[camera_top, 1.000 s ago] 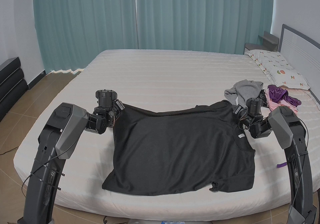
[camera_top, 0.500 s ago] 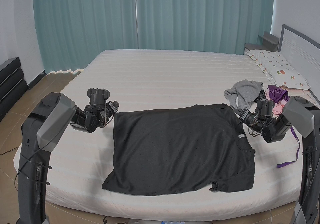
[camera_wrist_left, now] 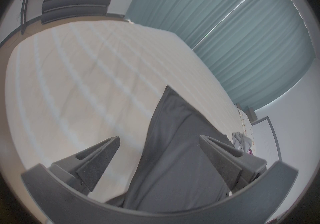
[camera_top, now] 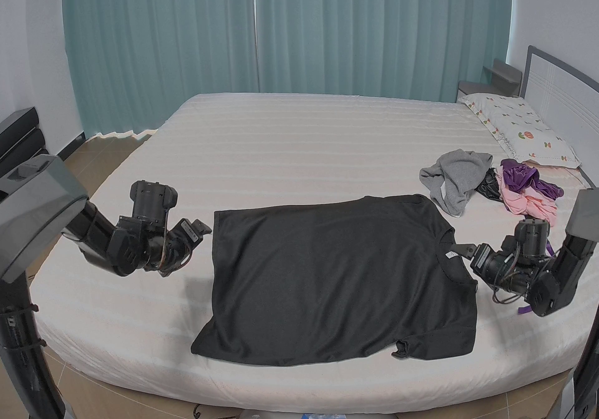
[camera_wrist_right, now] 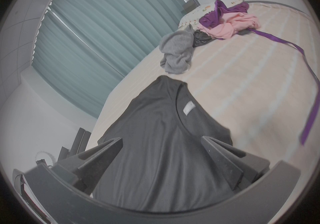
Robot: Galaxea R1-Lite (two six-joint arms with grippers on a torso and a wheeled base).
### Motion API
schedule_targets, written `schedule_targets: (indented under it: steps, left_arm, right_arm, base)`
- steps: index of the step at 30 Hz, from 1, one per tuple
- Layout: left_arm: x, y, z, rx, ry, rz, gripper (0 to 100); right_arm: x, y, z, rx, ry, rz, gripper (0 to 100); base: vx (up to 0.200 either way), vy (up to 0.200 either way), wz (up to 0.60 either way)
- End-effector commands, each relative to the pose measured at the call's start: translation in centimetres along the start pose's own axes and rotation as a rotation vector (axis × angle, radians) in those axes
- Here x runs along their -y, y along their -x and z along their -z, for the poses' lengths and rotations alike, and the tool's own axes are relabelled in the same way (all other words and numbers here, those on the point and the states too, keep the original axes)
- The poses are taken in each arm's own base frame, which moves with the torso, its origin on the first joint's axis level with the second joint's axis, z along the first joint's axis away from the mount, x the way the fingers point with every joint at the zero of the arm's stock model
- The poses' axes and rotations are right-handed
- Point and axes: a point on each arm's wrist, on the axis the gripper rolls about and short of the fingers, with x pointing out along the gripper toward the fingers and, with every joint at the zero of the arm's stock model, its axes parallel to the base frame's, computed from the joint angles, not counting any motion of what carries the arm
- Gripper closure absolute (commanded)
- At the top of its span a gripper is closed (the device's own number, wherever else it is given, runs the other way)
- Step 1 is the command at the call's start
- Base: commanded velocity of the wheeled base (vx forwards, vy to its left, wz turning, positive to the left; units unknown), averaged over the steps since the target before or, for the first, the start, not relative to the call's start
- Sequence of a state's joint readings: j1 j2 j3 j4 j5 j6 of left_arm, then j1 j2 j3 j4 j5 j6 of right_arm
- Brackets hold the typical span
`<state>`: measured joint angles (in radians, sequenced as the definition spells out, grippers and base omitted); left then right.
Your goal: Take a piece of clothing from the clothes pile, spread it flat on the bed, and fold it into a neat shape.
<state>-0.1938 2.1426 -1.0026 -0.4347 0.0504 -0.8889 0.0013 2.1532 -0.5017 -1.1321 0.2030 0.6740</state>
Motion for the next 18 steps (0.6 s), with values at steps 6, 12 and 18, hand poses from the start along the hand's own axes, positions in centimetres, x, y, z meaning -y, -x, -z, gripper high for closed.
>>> schedule_targets:
  steps: [6,12,18]
  left_arm:
    - [-2.0,7.9,5.7,-0.174,0.019,0.052,0]
    - [-2.9,8.3,7.9,-0.217,0.019,0.071,0]
    - [-4.1,8.1,8.9,-0.278,0.025,0.081,0]
  right_arm:
    - [0.4,7.0,3.7,-0.041,-0.073,-0.025,0]
    - [1.2,7.3,4.9,-0.072,-0.137,-0.024,0]
    - [2.1,7.2,6.2,-0.126,-0.157,-0.019,0]
  base:
    - [0.000,0.000,0.00]
    - [-0.133,0.000,0.00]
    - [-0.200,0.000,0.00]
